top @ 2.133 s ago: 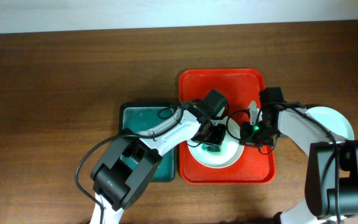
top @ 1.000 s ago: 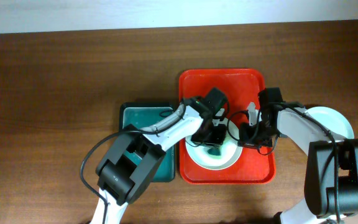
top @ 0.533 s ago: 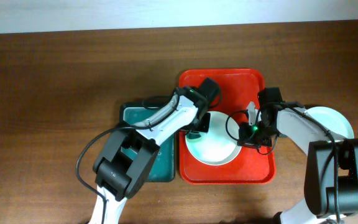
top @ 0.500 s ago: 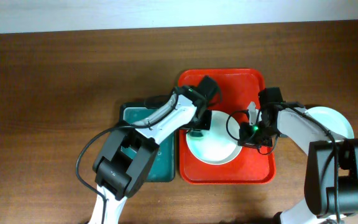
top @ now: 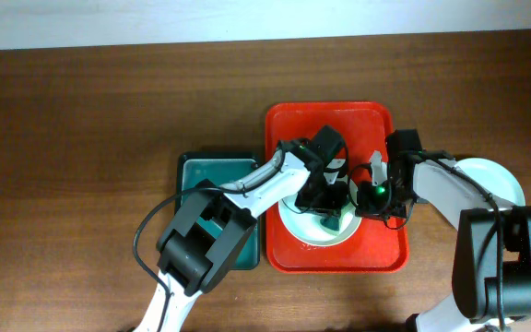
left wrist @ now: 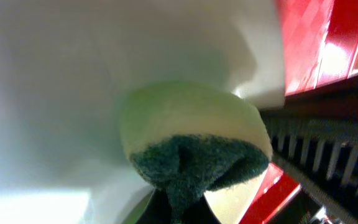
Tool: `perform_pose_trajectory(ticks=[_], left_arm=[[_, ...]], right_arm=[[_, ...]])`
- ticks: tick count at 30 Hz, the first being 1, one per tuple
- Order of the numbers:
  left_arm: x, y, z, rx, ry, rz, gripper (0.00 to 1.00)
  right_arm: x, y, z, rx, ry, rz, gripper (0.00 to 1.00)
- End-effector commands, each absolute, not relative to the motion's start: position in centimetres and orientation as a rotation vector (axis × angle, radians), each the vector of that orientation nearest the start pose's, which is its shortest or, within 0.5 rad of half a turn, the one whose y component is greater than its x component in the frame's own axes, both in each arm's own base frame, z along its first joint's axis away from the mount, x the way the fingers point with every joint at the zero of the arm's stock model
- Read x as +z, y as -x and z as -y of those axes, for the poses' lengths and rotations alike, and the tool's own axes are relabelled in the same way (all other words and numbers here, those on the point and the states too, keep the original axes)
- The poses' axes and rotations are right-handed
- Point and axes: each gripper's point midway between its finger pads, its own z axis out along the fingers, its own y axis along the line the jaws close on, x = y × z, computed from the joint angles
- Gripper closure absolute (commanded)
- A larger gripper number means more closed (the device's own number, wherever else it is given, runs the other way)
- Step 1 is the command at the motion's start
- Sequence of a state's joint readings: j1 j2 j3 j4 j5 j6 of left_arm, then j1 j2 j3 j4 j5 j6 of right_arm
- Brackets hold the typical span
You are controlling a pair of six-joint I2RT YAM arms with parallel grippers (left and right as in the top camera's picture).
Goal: Clean dirty plates on tray and stack at the side
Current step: 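Scrub the white plate with the sponge in the left gripper, then return the sponge to the water tray with the left gripper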
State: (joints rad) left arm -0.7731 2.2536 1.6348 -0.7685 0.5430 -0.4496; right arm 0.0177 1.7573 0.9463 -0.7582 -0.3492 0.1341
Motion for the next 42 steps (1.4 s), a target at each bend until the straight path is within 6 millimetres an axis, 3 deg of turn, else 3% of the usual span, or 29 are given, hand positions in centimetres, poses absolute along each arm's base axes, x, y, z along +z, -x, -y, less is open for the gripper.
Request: perform_pose_trajectory(ticks=[1,6,7,11,15,20,23,27,31,34,36,40,42], left_arm=[[-2.3,-25.6,35.7,-0.751,-0.560,-3.269,1.00],[-2.4,-30.2,29.0,-0.301,-0.401,-3.229,1.00],[-2.1,-32.1,27.4,-0.185,-0.362,-3.173,1.00],[-2.1,-34.9,25.3,0.007,-0.317,-3.062,1.00],[-2.0,-35.2,26.9,-0.066,-0.338,-3.032,1.00],[-0.7,-34.3,34.6,-0.537,-0.456,-2.956,1.00],[-0.4,-32.6,37.3,-0.638,-0.542,-2.932,1.00],[-0.7,-30.5,38.2,-0.623,-0.604,-2.957,1.00],[-0.3,-30.9,35.5,-0.532,-0.540,-3.023,1.00],[3.0,-33.2,31.6,-0.395,-0.458,-3.013,1.00],[7.4,-34.3,30.0,-0.410,-0.450,-2.959,1.00],[14.6,-34.2,26.0,-0.396,-0.359,-2.879,1.00],[16.2,-34.4,22.8,-0.267,-0.291,-2.861,1.00]], right_arm=[[-1.2,-27.4,-5.3,0.436,-0.175,-3.159,0.95],[-1.2,-27.4,-5.3,0.436,-0.174,-3.159,0.95],[-1.2,-27.4,-5.3,0.436,-0.174,-3.158,0.95],[-1.2,-27.4,-5.3,0.436,-0.174,-3.158,0.96],[-1.2,-27.4,-5.3,0.436,-0.174,-3.158,0.96],[-1.2,-27.4,-5.3,0.436,-0.173,-3.158,0.95],[-1.2,-27.4,-5.3,0.436,-0.173,-3.158,0.96],[-1.2,-27.3,-5.3,0.437,-0.174,-3.160,0.96],[-1.2,-27.3,-5.3,0.436,-0.175,-3.163,0.96],[-1.2,-27.3,-5.3,0.436,-0.175,-3.163,0.96],[-1.2,-27.3,-5.3,0.437,-0.175,-3.163,0.96],[-1.2,-27.1,-5.3,0.437,-0.177,-3.170,0.96],[-1.2,-27.1,-5.3,0.437,-0.177,-3.170,0.96]])
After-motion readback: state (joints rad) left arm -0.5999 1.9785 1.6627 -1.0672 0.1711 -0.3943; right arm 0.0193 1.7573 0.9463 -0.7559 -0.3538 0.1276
